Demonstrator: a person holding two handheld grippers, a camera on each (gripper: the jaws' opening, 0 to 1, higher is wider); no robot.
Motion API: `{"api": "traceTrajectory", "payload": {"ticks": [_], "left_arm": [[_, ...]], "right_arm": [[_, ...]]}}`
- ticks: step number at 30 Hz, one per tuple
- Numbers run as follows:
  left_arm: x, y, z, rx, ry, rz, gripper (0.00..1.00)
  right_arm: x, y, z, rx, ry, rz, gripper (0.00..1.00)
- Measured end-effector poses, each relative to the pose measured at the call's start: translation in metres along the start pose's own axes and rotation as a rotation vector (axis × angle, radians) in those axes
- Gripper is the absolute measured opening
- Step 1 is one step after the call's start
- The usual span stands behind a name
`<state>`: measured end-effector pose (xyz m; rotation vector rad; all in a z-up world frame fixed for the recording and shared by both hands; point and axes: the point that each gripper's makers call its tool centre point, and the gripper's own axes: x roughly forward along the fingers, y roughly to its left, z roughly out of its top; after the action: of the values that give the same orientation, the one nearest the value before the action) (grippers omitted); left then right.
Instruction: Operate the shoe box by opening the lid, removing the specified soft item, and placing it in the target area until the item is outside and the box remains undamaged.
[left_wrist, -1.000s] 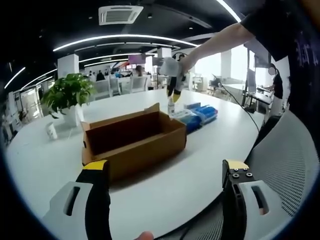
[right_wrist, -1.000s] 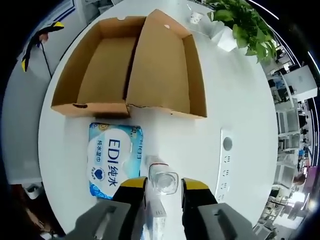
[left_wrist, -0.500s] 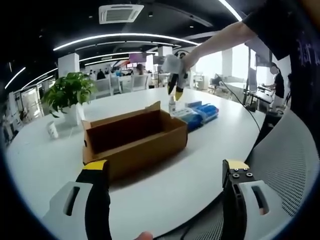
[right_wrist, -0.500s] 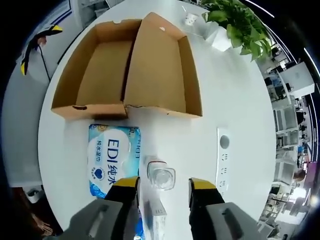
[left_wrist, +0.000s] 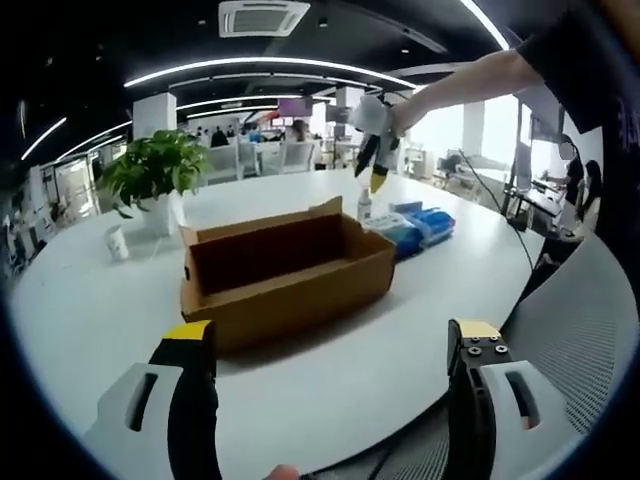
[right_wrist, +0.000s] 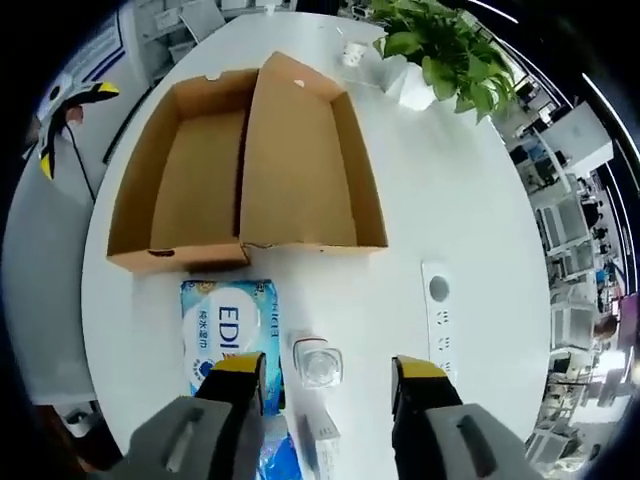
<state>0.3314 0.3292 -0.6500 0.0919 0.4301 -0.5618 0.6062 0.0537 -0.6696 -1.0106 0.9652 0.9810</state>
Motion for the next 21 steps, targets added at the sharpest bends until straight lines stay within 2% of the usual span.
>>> {"api": "traceTrajectory", "payload": {"ticks": [5,12,21], "left_arm": [[0.001,0.008,0.000,-0.015,0.010,0.018,0.92],[-0.001,0.022,-0.009,-0.014,0.074,0.030,0.88],[-0.002,0.044,-0.014,-0.042,0.105,0.079,0.83]], "right_arm": [[-0.005,-0.003,0.007,0.041,-0.042,-0.003,0.50],[-0.012,-0.009,0.014,0.123,-0.093,-0.004,0.50],[-0.016,-0.021,0.017,0.215,-0.146,-0.019,0.49]]}}
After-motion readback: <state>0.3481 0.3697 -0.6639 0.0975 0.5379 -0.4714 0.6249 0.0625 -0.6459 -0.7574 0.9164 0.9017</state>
